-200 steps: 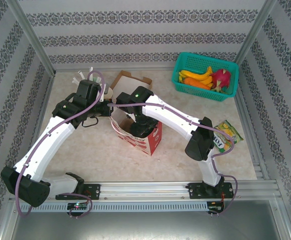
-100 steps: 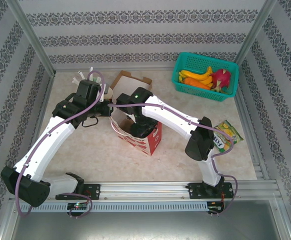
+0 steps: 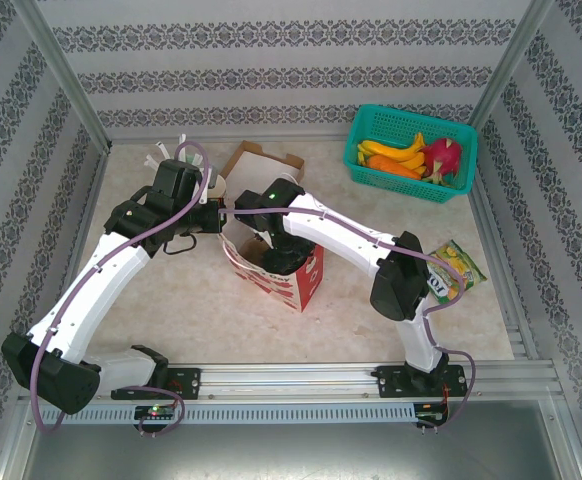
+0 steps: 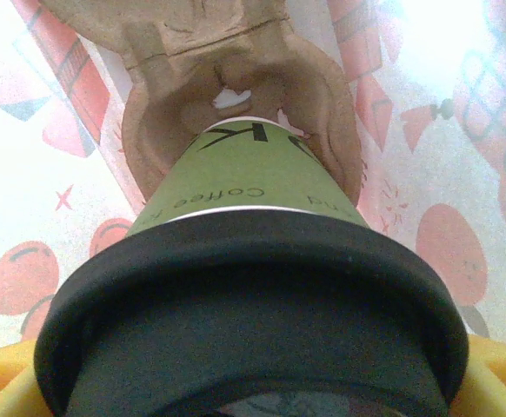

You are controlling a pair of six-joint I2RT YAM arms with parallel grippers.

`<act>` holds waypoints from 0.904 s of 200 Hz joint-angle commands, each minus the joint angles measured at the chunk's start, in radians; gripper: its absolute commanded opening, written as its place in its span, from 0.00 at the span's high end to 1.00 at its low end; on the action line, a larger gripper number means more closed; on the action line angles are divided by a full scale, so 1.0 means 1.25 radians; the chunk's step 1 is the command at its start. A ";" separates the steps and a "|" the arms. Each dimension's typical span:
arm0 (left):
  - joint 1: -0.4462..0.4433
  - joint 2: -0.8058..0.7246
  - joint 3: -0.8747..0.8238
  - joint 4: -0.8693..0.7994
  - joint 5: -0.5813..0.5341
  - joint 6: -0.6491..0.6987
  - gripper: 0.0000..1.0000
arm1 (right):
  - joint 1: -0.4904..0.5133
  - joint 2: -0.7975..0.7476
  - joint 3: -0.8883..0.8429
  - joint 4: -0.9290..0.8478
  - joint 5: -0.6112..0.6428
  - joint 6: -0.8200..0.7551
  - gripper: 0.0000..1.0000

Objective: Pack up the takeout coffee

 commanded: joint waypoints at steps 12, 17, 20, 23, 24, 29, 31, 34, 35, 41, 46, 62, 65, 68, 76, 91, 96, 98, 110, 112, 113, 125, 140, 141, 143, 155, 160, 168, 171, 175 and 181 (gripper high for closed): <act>-0.005 -0.014 0.007 0.011 -0.005 0.007 1.00 | -0.001 0.006 -0.019 -0.001 -0.007 0.003 0.48; -0.005 -0.014 0.007 0.012 -0.005 0.008 1.00 | -0.001 0.006 -0.020 0.000 -0.007 0.003 0.48; -0.005 -0.014 0.007 0.011 -0.005 0.007 1.00 | -0.001 0.005 -0.020 0.001 -0.007 0.003 0.48; -0.005 -0.015 0.007 0.012 -0.004 0.007 1.00 | -0.001 0.004 -0.020 0.002 -0.008 0.004 0.48; -0.005 -0.015 0.007 0.011 -0.005 0.007 1.00 | -0.001 0.004 -0.020 0.002 -0.008 0.004 0.48; -0.005 -0.015 0.007 0.012 -0.005 0.007 1.00 | -0.001 0.005 -0.020 0.002 -0.008 0.004 0.48; -0.005 -0.014 0.007 0.011 -0.005 0.008 1.00 | -0.001 0.005 -0.021 0.003 -0.008 0.004 0.48; -0.005 -0.015 0.007 0.012 -0.005 0.007 1.00 | -0.001 0.005 -0.021 0.003 -0.008 0.004 0.48; -0.005 -0.015 0.007 0.012 -0.005 0.007 1.00 | -0.001 0.005 -0.021 0.003 -0.008 0.004 0.48; -0.005 -0.014 0.007 0.011 -0.005 0.007 1.00 | -0.001 0.003 -0.021 0.003 -0.008 0.003 0.48; -0.005 -0.014 0.007 0.012 -0.005 0.007 1.00 | -0.001 0.003 -0.022 0.005 -0.008 0.003 0.48; -0.005 -0.013 0.008 0.013 -0.005 0.008 1.00 | -0.002 0.003 -0.021 0.004 -0.010 0.002 0.48; -0.006 -0.013 0.008 0.012 -0.005 0.007 1.00 | -0.002 0.003 -0.021 0.005 -0.010 0.002 0.48; -0.005 -0.013 0.008 0.013 -0.005 0.007 1.00 | -0.002 0.004 -0.022 0.005 -0.009 0.002 0.48; -0.005 -0.013 0.008 0.013 -0.005 0.007 1.00 | -0.002 0.002 -0.021 0.006 -0.012 0.002 0.48; -0.005 -0.011 0.009 0.012 -0.004 0.007 1.00 | -0.002 0.000 -0.023 0.013 -0.015 0.000 0.48; -0.005 -0.011 0.010 0.012 -0.004 0.008 1.00 | -0.003 0.000 -0.023 0.014 -0.015 0.000 0.48; -0.005 -0.012 0.010 0.011 -0.004 0.007 1.00 | -0.004 0.000 -0.023 0.014 -0.015 -0.001 0.48; -0.005 -0.011 0.010 0.012 -0.004 0.008 1.00 | -0.005 -0.002 -0.023 0.015 -0.015 0.000 0.48; -0.005 -0.011 0.010 0.012 -0.004 0.007 1.00 | -0.005 -0.002 -0.023 0.015 -0.015 0.000 0.48; -0.005 -0.011 0.010 0.012 -0.004 0.007 1.00 | -0.005 -0.002 -0.023 0.015 -0.015 0.000 0.48; -0.005 -0.011 0.010 0.012 -0.005 0.007 1.00 | -0.005 -0.002 -0.023 0.016 -0.015 0.000 0.48; -0.005 -0.010 0.010 0.012 -0.005 0.007 1.00 | -0.004 -0.004 -0.025 0.019 -0.013 0.000 0.48; -0.005 -0.010 0.010 0.012 -0.005 0.007 1.00 | -0.004 -0.004 -0.025 0.020 -0.013 0.000 0.48; -0.006 -0.011 0.010 0.011 -0.005 0.007 1.00 | -0.004 -0.005 -0.025 0.021 -0.012 0.000 0.48; -0.005 -0.010 0.010 0.011 -0.005 0.008 1.00 | -0.005 -0.007 -0.025 0.025 -0.011 0.001 0.48; -0.005 -0.009 0.010 0.011 -0.004 0.007 1.00 | -0.006 -0.008 -0.024 0.027 -0.011 0.002 0.48; -0.005 -0.009 0.010 0.012 -0.003 0.008 1.00 | -0.006 -0.009 -0.023 0.030 -0.009 0.003 0.48; -0.005 -0.009 0.010 0.012 -0.004 0.007 1.00 | -0.006 -0.010 -0.023 0.032 -0.009 0.004 0.48; -0.005 -0.009 0.010 0.013 -0.004 0.007 1.00 | -0.006 -0.010 -0.023 0.033 -0.010 0.004 0.48; -0.005 -0.008 0.010 0.013 -0.004 0.007 1.00 | -0.006 -0.011 -0.022 0.035 -0.008 0.004 0.48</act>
